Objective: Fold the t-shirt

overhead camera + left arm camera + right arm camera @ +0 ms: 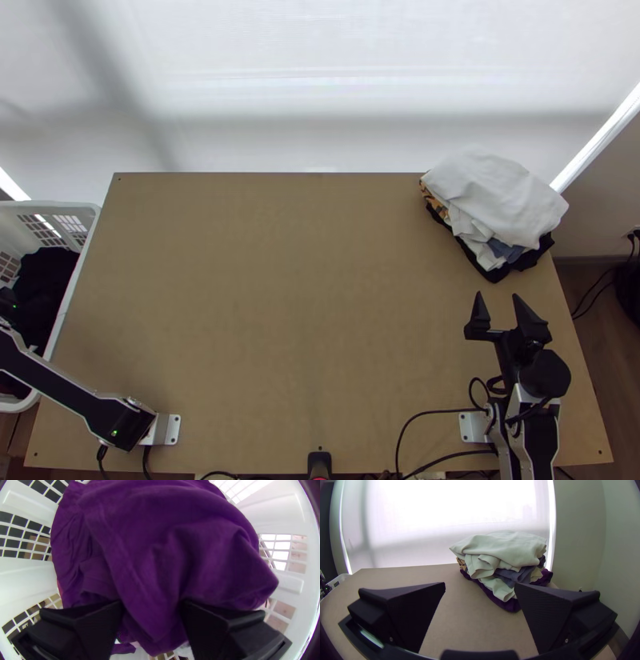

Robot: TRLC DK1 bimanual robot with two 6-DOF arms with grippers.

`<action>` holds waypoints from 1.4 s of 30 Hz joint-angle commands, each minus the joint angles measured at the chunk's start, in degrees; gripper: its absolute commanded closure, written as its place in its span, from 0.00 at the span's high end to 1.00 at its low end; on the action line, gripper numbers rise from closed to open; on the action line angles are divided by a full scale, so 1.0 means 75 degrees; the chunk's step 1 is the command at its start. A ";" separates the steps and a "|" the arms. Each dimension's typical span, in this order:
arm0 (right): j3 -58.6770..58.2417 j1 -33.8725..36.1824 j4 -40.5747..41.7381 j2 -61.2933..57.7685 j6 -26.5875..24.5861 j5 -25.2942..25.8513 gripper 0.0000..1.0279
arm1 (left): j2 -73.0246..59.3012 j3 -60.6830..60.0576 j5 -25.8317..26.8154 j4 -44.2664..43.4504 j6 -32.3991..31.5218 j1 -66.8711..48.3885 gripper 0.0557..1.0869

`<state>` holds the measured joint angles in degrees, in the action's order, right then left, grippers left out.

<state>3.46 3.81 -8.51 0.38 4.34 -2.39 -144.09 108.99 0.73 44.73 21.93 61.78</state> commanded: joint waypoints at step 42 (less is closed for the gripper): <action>0.0007 0.0007 -0.0154 -0.0028 0.0101 -0.0009 0.96 | 0.9146 -0.2098 -0.0039 -0.1089 -0.3815 -0.7792 0.03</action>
<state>3.49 3.81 -8.51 0.38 4.34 -2.39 -81.58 98.24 2.48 39.72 -4.34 10.57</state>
